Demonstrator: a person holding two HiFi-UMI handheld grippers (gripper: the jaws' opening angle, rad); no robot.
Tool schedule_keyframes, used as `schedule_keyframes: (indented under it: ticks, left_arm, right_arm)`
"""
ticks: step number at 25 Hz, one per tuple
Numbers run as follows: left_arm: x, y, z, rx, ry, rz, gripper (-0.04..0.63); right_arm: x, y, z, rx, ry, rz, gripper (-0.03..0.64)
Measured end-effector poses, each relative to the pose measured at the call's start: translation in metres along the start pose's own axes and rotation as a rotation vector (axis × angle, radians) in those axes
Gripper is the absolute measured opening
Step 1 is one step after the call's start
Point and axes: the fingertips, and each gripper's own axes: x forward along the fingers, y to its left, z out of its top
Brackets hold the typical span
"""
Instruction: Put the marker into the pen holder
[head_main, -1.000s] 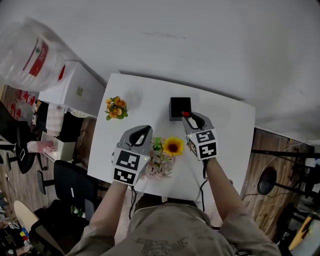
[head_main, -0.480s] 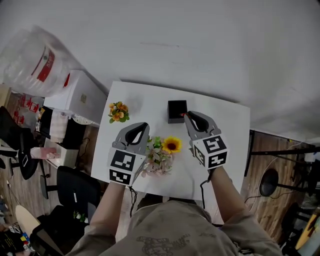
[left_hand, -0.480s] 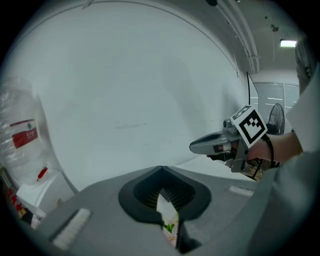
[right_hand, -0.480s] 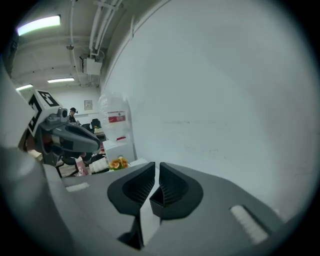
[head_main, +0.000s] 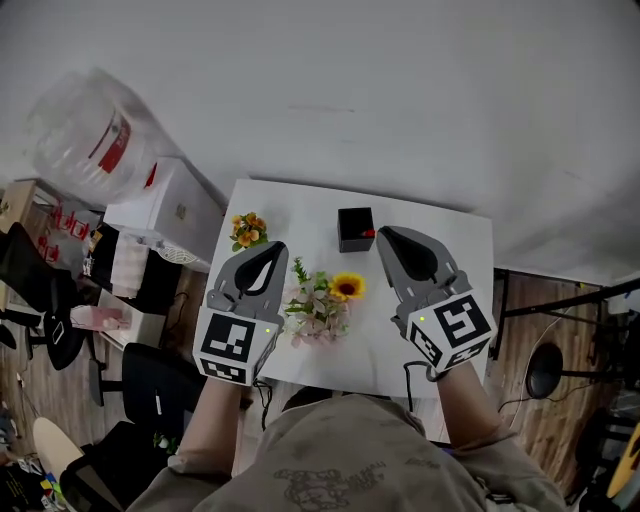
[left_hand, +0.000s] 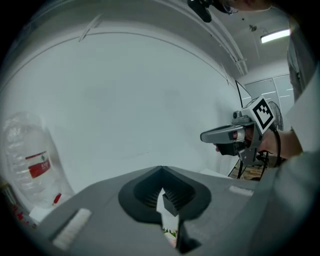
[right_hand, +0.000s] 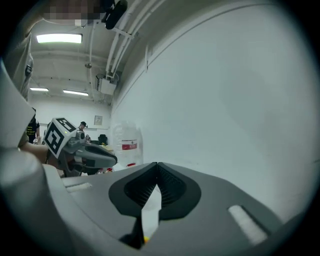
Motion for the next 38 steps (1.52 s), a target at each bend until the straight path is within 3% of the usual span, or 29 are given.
schedule_keyframes:
  ticks: [3,6,9,16,25,33,38]
  left_arm:
    - [-0.020,-0.001,0.018,-0.007,-0.046,0.002,0.000]
    - [-0.040,-0.004,0.036,-0.078,-0.114,-0.025,0.000]
    - [-0.060,-0.003,0.047,-0.076,-0.143,-0.013,0.000]
    - [-0.092,-0.010,0.048,-0.010,-0.135,0.026,0.000]
    - [-0.112,-0.020,0.014,-0.035,-0.102,0.032,0.000]
    - [-0.116,-0.034,-0.021,-0.063,-0.045,0.019,0.000]
    - [-0.117,-0.033,-0.028,-0.070,-0.034,0.023,0.000]
  right_arm:
    - [-0.021,0.011,0.021,-0.029,-0.040,-0.006,0.029]
    - [-0.040,0.022,0.033,-0.030,-0.066,-0.011,0.029]
    - [-0.056,0.034,0.040,-0.028,-0.079,-0.009,0.029]
    - [-0.075,0.060,0.044,-0.044,-0.078,0.007,0.029]
    - [-0.085,0.095,0.020,-0.060,-0.019,0.054,0.028]
    - [-0.089,0.103,-0.022,-0.015,0.075,0.062,0.028]
    - [-0.084,0.102,-0.024,-0.004,0.083,0.060,0.028]
